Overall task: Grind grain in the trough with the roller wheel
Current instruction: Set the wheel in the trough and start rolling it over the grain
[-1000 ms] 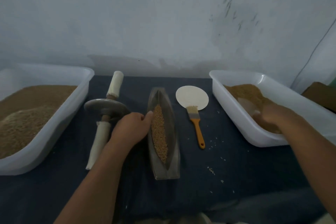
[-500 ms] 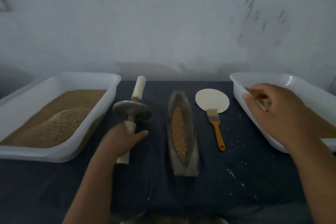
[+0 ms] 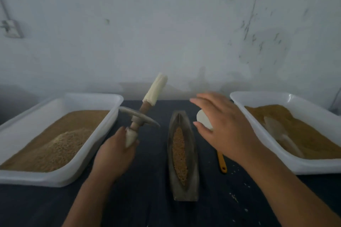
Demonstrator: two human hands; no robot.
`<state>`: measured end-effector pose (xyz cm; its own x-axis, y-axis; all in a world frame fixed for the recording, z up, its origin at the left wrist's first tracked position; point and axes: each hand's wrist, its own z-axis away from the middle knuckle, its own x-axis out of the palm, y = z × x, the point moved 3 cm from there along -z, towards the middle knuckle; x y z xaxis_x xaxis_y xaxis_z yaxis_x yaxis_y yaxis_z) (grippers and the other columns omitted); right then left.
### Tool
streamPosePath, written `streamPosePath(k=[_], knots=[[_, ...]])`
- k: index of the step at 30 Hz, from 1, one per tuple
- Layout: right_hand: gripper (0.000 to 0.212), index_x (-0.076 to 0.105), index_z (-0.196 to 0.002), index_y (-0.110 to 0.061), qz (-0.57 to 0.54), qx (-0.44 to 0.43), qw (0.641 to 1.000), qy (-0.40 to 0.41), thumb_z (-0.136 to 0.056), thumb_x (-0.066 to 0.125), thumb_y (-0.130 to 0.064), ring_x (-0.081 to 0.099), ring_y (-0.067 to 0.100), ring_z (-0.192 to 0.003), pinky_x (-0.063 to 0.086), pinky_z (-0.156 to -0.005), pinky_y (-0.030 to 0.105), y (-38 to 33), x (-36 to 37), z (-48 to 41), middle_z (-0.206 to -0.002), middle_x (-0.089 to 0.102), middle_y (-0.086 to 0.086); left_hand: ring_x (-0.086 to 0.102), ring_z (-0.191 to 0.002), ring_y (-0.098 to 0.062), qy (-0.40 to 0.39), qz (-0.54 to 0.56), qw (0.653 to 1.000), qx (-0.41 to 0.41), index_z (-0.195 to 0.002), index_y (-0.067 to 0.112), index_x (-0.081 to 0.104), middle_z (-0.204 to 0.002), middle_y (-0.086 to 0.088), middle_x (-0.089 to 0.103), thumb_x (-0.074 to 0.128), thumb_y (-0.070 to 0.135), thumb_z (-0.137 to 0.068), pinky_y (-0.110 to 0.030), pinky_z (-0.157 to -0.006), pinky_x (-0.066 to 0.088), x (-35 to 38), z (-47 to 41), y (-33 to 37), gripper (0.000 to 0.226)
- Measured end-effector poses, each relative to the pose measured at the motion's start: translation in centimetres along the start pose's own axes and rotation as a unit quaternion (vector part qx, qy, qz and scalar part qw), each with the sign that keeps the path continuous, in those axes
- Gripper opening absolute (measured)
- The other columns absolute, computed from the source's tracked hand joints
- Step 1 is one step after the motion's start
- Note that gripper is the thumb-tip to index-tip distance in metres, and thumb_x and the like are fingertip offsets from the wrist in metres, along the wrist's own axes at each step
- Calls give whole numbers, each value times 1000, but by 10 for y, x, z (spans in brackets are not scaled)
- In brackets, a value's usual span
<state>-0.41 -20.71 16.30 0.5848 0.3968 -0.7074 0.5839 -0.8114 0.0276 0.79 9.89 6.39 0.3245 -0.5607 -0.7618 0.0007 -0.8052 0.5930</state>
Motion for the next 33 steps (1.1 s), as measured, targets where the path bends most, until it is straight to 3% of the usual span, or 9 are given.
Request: streamPosePath(k=[4,6,7,8,10,16,21,26,33], knots=[[88,32,-165,-10,135,-76,987,-51,-89,75,-22,14,33,-162,11,-132,50,-3,6,-40,-172,27,13,59,-74,-6,-83,-86,974,190,-98,38,50,-82,15,61,69,40,-96,-31,-62,42,-43,-12,40,20],[71,52,-151,-9,155,-72,979,-114,-84,74,-17,33,37,-154,17,-130,46,7,13,-44,-154,53,16,60,-77,-9,-125,-109,954,251,-94,36,47,-83,14,61,67,39,-96,-36,-66,47,-45,-12,59,20],[47,68,-128,-14,151,-59,975,-151,-81,75,-19,54,36,-135,34,-118,40,11,17,-40,-127,69,13,61,-78,-9,-142,-116,945,272,-93,36,47,-83,14,61,66,38,-97,-39,-69,49,-42,-11,66,20],[18,68,-97,-20,148,-28,971,-186,-81,74,-22,64,29,-104,44,-91,34,16,21,-34,-96,69,5,61,-77,-8,-155,-124,937,289,-93,36,47,-84,14,61,66,37,-97,-40,-70,51,-38,-10,69,19],[28,46,-69,-28,123,19,959,-255,-85,68,-28,50,15,-65,31,-57,32,24,31,-17,-70,52,-7,59,-73,-4,-163,-139,925,314,-92,38,47,-83,16,60,65,38,-96,-38,-68,51,-29,-11,72,18],[19,49,-80,-32,92,59,938,-329,-91,63,-39,57,19,-71,27,-52,30,35,63,33,-75,54,-7,56,-71,-9,-147,-218,899,349,-92,38,42,-83,15,56,60,41,-91,-34,-62,45,14,-15,65,19],[20,48,-81,-30,70,85,938,-327,-90,65,-35,54,18,-72,31,-53,32,37,79,42,-79,53,-7,54,-73,-10,-156,-182,919,313,-94,38,44,-84,14,53,63,33,-88,-32,-59,38,43,-17,50,20],[22,57,-88,-27,58,62,943,-323,-81,75,-38,53,14,-76,41,-57,34,44,68,42,-89,49,-9,53,-68,-7,-140,-269,920,247,-82,35,51,-79,13,55,60,61,-87,-34,-59,43,40,-30,33,29],[20,53,-90,-34,129,95,935,-317,-83,66,-48,50,16,-67,27,-52,30,46,80,49,-73,49,-10,47,-61,-9,-119,-333,903,244,-74,32,41,-72,11,50,60,52,-89,-31,-55,35,42,-25,49,31]])
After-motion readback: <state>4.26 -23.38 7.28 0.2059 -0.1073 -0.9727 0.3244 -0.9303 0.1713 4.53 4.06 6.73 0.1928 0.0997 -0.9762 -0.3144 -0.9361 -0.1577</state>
